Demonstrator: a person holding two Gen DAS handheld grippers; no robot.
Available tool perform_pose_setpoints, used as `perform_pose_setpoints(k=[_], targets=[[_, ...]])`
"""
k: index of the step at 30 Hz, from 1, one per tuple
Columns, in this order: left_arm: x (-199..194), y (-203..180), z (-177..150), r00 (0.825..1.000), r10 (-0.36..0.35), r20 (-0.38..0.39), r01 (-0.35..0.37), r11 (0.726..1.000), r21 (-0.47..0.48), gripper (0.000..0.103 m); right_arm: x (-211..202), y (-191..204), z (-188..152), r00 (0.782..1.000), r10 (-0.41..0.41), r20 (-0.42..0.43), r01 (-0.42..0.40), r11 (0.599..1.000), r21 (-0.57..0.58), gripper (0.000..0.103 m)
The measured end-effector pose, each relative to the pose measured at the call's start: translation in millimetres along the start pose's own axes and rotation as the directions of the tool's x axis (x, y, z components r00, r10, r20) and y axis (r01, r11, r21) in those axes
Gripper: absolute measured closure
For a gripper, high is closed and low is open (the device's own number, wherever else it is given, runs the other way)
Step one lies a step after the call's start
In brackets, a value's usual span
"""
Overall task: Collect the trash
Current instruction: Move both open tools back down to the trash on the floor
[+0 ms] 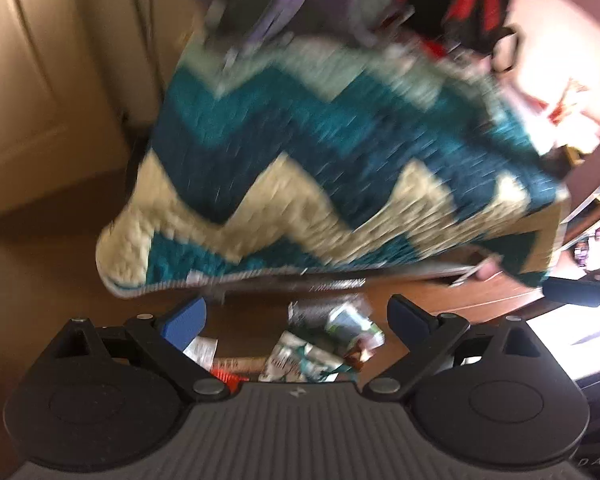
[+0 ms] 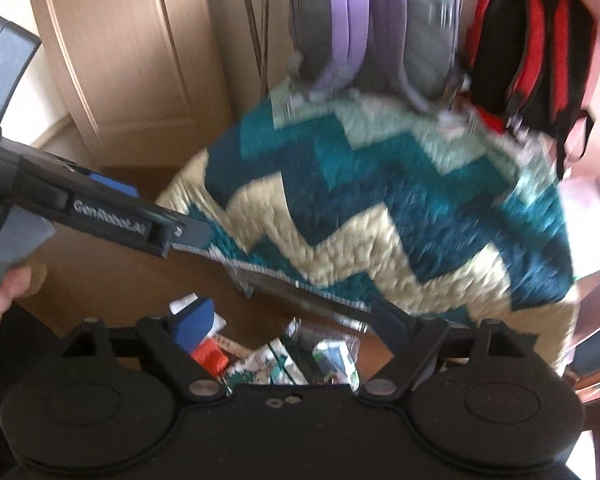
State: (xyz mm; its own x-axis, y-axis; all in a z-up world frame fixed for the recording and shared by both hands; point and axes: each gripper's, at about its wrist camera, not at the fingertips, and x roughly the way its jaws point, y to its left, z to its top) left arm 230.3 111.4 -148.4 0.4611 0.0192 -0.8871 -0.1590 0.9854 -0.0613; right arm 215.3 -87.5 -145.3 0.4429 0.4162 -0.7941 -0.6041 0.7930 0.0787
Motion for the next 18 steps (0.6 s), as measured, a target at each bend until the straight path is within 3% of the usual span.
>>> perform_pose_setpoints(k=[6,10,15,18], targets=[[88,8,-13,0.994,0.026,-0.107,-0.025,1.000,0.012,0.005,82,-24,-30,0.996,-0.028,-0.083,0.031,0.999,0.042,0.018],[138,0,-22,0.986,0.046,-0.162,-0.025,0.992,0.127,0.005,132,-41,-46,0.987,-0.028,-0.157,0.043,0.995,0.092,0.018],[195,-10,-40,0.977,0.062,-0.202,0.004,0.950,0.312,0.005,189,-60,-65,0.967,-0.015,-0.255,0.070,0.975,0.210,0.018],[231,-8,-54,0.965,0.074,-0.253,0.025,0.931,0.365,0.005,221,-71,-77,0.950,-0.004,-0.313,0.099,0.953,0.287,0.018]])
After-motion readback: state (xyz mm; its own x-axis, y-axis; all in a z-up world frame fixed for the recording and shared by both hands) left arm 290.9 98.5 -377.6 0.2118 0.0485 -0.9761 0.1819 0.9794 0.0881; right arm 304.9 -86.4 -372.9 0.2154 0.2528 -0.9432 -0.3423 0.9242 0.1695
